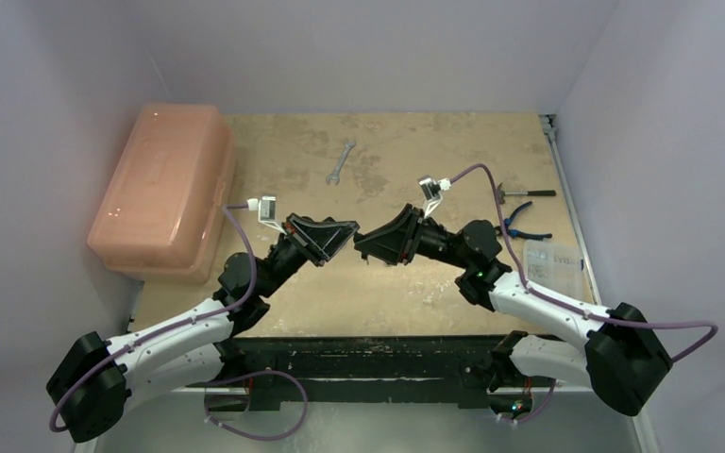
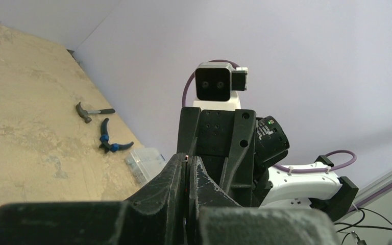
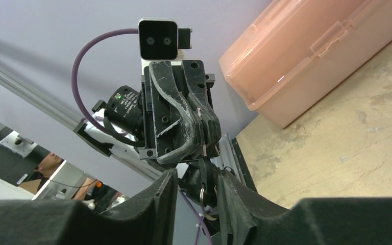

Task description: Unlock with the key

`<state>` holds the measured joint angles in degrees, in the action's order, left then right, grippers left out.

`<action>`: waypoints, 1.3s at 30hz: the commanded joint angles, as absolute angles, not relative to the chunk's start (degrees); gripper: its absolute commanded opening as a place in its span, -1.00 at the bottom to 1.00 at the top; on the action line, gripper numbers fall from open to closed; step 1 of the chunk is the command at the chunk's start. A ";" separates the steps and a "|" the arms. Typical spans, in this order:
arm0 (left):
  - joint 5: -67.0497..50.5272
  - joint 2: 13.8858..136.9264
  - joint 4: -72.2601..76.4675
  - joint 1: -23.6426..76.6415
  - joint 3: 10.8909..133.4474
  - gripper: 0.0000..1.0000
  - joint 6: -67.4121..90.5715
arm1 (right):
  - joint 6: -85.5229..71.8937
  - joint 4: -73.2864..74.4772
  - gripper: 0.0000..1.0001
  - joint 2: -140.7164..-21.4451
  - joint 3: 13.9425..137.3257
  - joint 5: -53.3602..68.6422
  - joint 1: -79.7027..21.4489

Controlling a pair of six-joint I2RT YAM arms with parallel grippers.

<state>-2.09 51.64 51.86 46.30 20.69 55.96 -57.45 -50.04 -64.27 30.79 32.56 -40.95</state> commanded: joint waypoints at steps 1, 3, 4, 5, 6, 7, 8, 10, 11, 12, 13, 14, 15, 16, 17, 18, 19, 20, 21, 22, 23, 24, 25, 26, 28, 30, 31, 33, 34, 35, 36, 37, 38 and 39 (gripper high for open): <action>-1.17 51.47 55.83 46.47 20.10 -1.00 56.24 | -57.44 -52.94 -0.30 -64.49 33.21 32.81 -41.26; -0.93 51.26 55.46 46.41 20.10 -1.00 56.03 | -57.23 -52.51 -0.42 -64.44 33.41 32.62 -41.31; -0.89 51.10 55.26 46.41 20.10 -1.00 55.98 | -57.10 -52.29 -0.48 -64.44 33.49 32.61 -41.31; -0.80 51.00 55.06 46.44 20.12 -1.00 55.81 | -57.00 -52.13 -0.53 -64.42 33.55 32.61 -41.31; -0.78 50.90 54.95 46.40 20.02 -1.00 55.73 | -56.96 -52.00 -0.56 -64.45 33.57 32.56 -41.31; -0.64 50.89 54.88 46.45 19.92 -1.00 55.66 | -56.88 -51.85 -0.58 -64.45 33.50 32.53 -41.31; -0.62 50.87 54.85 46.38 19.94 -1.00 55.65 | -56.82 -51.77 -0.60 -64.43 33.53 32.44 -41.31; -0.50 50.89 54.91 46.39 19.74 -1.00 55.59 | -56.65 -51.40 -0.69 -64.43 33.41 32.35 -41.31; -0.47 50.93 54.92 46.44 19.69 -1.00 55.57 | -56.61 -51.17 -0.74 -64.49 33.40 32.30 -41.31; -0.44 51.07 55.00 46.41 19.62 -1.00 55.55 | -56.48 -50.92 -0.81 -64.59 33.42 32.17 -41.31; -0.44 51.07 55.06 46.42 19.51 -1.00 55.55 | -56.37 -50.58 -0.90 -64.61 33.45 32.17 -41.29; -0.60 51.14 55.17 46.41 19.47 -1.00 55.58 | -56.26 -50.42 -0.98 -64.62 33.42 32.09 -41.26; -0.77 51.19 55.26 46.38 19.41 -1.00 55.62 | -56.13 -50.07 -1.00 -64.56 33.31 31.94 -41.30; -0.90 51.18 55.28 46.46 19.30 -1.00 55.63 | -56.10 -49.22 -1.00 -64.40 33.26 31.72 -41.31; -1.04 51.13 55.22 46.46 19.16 -1.00 55.62 | -56.15 -48.14 -1.00 -64.16 33.15 31.29 -41.31; -1.16 50.89 55.04 46.46 19.06 -0.86 55.49 | -56.01 -46.72 -1.00 -63.63 33.02 30.72 -41.31; -1.20 50.62 54.65 46.45 18.99 -0.64 55.42 | -55.45 -44.65 -1.00 -62.86 32.90 30.11 -41.26; -1.07 50.17 53.81 46.41 18.86 -0.40 55.33 | -54.32 -42.12 -1.00 -61.98 32.80 29.47 -41.30; -0.80 49.58 52.69 46.36 18.98 -0.22 55.16 | -53.55 -38.98 -1.00 -60.85 32.72 27.88 -41.24; -0.50 48.86 50.52 46.37 19.02 -0.09 54.84 | -51.42 -34.94 -1.00 -59.25 33.04 25.83 -41.22; -0.23 48.03 48.71 46.35 19.19 0.02 54.50 | -49.62 -31.16 -1.00 -58.10 33.27 23.93 -41.22; -0.18 47.20 46.63 46.34 19.39 0.10 54.09 | -48.60 -27.58 -1.00 -56.93 33.43 22.29 -41.22; -0.18 46.33 44.40 46.38 19.79 0.17 53.52 | -47.91 -24.70 -1.00 -55.90 33.38 20.79 -41.22; -0.18 45.61 41.64 46.35 20.46 0.23 52.79 | -47.00 -22.02 -1.00 -54.69 33.25 19.47 -41.22; -0.18 44.47 34.61 46.38 22.75 0.29 50.73 | -45.12 -16.86 -1.00 -52.33 33.23 16.65 -41.20; 1.74 44.32 25.04 46.33 26.47 0.32 48.70 | -42.67 -11.45 -1.00 -49.80 33.71 13.61 -41.22; 3.19 45.19 18.88 46.40 29.16 0.35 48.03 | -41.60 -8.69 -1.00 -48.62 34.06 11.91 -41.22; 6.17 47.94 7.21 46.40 34.87 0.37 46.31 | -39.80 -3.78 -1.00 -46.40 34.95 8.16 -41.22; 7.58 49.76 2.65 46.37 37.60 0.37 45.56 | -39.23 -1.67 -1.00 -45.41 35.35 5.91 -41.20; 8.58 51.67 -2.18 46.44 40.53 0.37 45.17 | -39.01 0.32 -1.00 -44.63 35.65 3.81 -41.22; 9.54 53.83 -6.28 46.38 42.90 0.37 45.69 | -39.09 2.42 -1.00 -43.89 36.09 1.47 -41.18; 10.49 56.06 -10.28 46.41 45.41 0.36 46.59 | -39.67 4.46 -1.00 -43.13 36.44 -0.76 -41.22; 11.08 58.45 -13.73 46.44 47.31 0.36 47.78 | -40.38 6.07 -1.00 -42.88 36.74 -3.15 -41.22; 11.37 60.49 -16.08 46.41 48.93 0.36 49.05 | -41.07 7.82 -1.00 -42.38 37.11 -5.23 -41.20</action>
